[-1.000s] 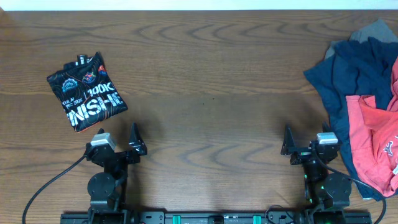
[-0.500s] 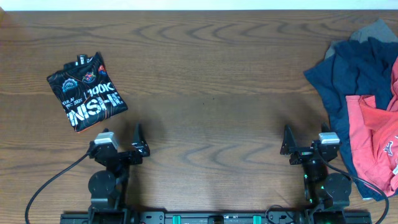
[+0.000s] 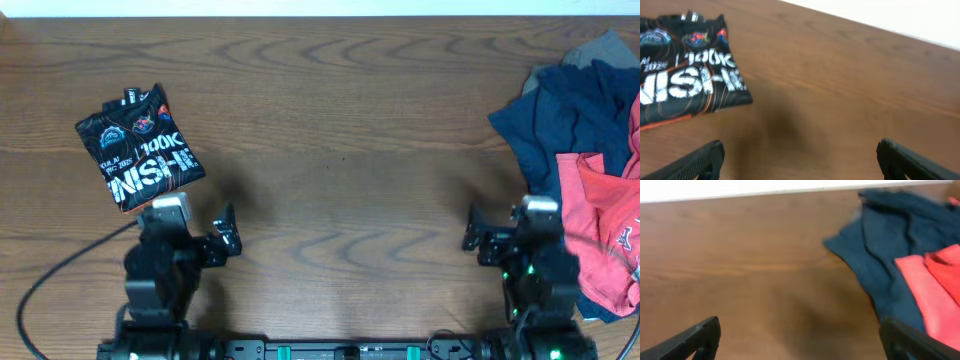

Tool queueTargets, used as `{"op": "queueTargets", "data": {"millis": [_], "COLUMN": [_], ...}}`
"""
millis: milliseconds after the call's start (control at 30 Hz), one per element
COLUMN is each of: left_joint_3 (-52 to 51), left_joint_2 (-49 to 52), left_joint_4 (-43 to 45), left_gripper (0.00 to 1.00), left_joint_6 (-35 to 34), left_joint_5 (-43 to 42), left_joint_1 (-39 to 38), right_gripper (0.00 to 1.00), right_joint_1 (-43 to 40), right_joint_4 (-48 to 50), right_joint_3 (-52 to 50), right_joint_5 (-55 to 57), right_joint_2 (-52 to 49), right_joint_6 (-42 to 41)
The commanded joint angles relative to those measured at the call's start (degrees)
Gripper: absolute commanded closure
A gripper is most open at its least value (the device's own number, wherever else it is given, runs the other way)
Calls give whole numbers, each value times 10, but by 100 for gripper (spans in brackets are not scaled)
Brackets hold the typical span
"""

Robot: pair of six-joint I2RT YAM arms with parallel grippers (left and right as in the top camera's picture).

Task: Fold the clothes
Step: 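Reach the right gripper into the pile and grasp the coral-red t-shirt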

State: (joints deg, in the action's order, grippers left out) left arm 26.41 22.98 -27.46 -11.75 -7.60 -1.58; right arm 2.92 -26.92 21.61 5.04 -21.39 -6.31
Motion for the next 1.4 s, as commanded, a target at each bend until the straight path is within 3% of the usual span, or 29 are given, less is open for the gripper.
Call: {"op": "queueTargets", "data": {"millis": [0, 267, 467, 733, 1000, 1200, 1367], "left_joint_3": [61, 117, 117, 117, 117, 117, 117], "left_joint_2": [56, 136, 140, 140, 140, 140, 140], "left_joint_4": [-43, -120, -115, -115, -115, -115, -115], "left_gripper": [2, 2, 2, 2, 2, 2, 2], "left_joint_6": [7, 7, 7, 7, 7, 7, 7], "left_joint_5": [-8, -8, -8, -8, -8, -8, -8], "left_joint_1": [3, 3, 3, 3, 3, 3, 3], "right_gripper": [1, 1, 1, 3, 16, 34, 43], "right_joint_1": [-14, -40, -84, -187, -235, -267, -286], "right_joint_4": [-34, -57, -93, -89, -76, -59, -53], "right_joint_3": [67, 165, 165, 165, 164, 164, 160], "right_joint_5": [43, 39, 242, 246, 241, 241, 234], "right_joint_2": [-96, -325, -423, -502, -547, -553, -555], "right_joint_6": [-18, -19, -123, -164, -169, -171, -175]}}
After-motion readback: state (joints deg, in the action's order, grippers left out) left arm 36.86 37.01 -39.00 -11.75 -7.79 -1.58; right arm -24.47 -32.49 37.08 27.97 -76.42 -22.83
